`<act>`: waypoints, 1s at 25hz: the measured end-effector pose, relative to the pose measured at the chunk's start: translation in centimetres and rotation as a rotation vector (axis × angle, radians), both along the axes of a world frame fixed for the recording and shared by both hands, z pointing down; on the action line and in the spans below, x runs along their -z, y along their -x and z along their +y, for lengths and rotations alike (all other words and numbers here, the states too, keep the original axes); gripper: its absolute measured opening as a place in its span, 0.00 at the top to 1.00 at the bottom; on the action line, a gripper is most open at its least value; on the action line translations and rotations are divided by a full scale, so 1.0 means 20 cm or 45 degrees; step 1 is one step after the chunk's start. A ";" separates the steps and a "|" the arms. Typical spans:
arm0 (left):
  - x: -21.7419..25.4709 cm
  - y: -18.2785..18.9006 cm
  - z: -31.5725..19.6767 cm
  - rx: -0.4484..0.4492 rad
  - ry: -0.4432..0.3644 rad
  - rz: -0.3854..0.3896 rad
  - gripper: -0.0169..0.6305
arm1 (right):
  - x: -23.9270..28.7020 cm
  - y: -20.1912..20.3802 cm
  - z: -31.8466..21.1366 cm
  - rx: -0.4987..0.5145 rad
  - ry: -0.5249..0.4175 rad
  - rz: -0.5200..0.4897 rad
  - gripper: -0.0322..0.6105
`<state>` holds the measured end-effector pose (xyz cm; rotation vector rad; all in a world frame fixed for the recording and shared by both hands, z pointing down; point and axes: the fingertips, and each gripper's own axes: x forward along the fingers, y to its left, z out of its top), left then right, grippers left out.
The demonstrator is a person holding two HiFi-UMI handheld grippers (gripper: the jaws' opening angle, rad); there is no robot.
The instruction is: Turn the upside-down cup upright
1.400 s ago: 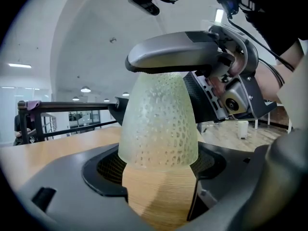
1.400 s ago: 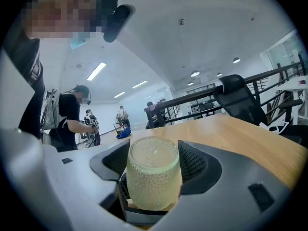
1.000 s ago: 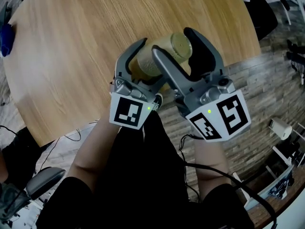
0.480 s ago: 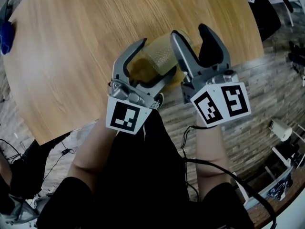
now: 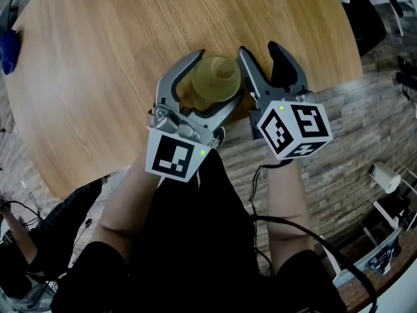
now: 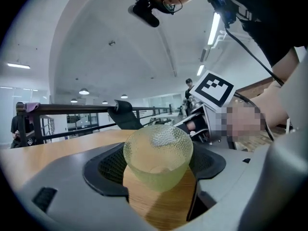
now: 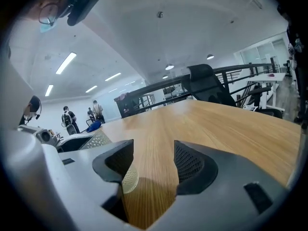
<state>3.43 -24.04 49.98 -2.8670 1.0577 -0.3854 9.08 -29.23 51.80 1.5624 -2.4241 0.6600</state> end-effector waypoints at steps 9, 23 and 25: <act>-0.06 -0.08 -0.03 -0.028 0.053 -0.052 0.36 | -0.11 -0.07 0.00 -0.048 0.066 0.024 0.53; 0.13 0.00 0.00 0.023 -0.026 0.058 0.36 | 0.03 -0.18 0.05 -0.182 -0.024 0.054 0.57; 0.23 0.06 0.03 0.104 -0.030 0.176 0.36 | 0.11 -0.21 0.09 -0.220 -0.065 0.091 0.82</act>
